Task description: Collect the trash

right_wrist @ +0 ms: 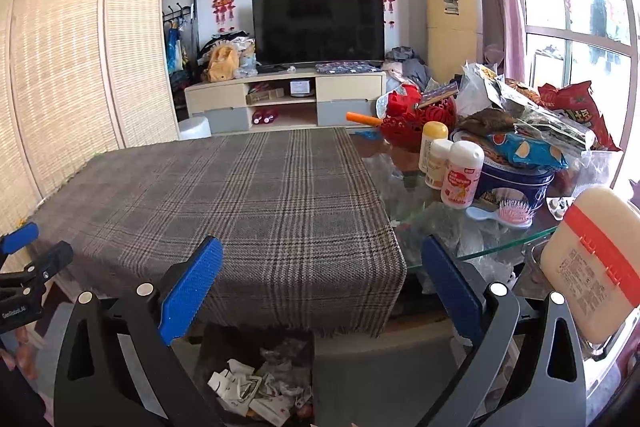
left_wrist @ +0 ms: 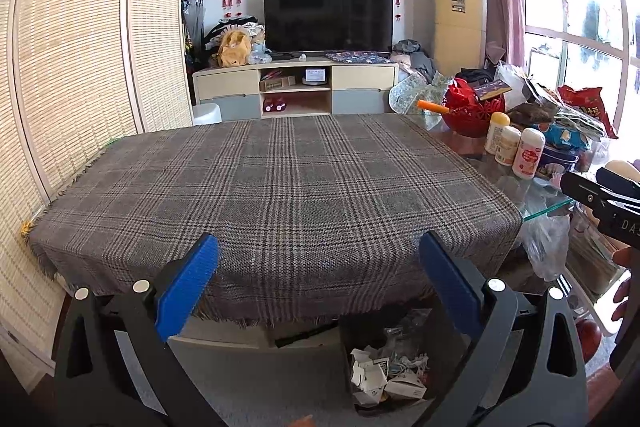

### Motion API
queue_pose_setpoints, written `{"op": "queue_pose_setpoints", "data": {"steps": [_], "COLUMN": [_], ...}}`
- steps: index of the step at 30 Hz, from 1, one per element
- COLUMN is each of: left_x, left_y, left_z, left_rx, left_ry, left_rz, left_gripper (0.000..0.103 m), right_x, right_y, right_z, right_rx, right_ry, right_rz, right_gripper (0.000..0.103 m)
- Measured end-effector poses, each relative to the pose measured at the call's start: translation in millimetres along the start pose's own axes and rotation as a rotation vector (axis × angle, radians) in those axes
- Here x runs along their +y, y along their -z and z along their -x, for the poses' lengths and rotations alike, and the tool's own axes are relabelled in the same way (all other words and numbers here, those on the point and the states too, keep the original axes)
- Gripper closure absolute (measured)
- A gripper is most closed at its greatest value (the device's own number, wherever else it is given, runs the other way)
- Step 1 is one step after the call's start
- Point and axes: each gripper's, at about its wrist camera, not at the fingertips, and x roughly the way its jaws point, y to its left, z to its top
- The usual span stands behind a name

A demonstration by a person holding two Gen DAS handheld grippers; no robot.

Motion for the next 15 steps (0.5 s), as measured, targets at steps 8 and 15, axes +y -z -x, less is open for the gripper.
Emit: {"op": "queue_pose_setpoints", "data": {"steps": [8, 15], "left_x": [-6, -12], "left_y": [-1, -2], "left_z": [3, 2], "left_rx": [-0.032, -0.041], "left_ry": [0.003, 0.013], "left_rz": [-0.009, -0.007], "left_gripper": [0.008, 0.008], "right_x": [-1, -4], "right_y": [-1, -1], "right_z": [7, 9], "right_rx": [-0.030, -0.029], "right_ry": [-0.007, -0.006], "right_rz": [-0.001, 0.000], "right_gripper": [0.003, 0.003]}}
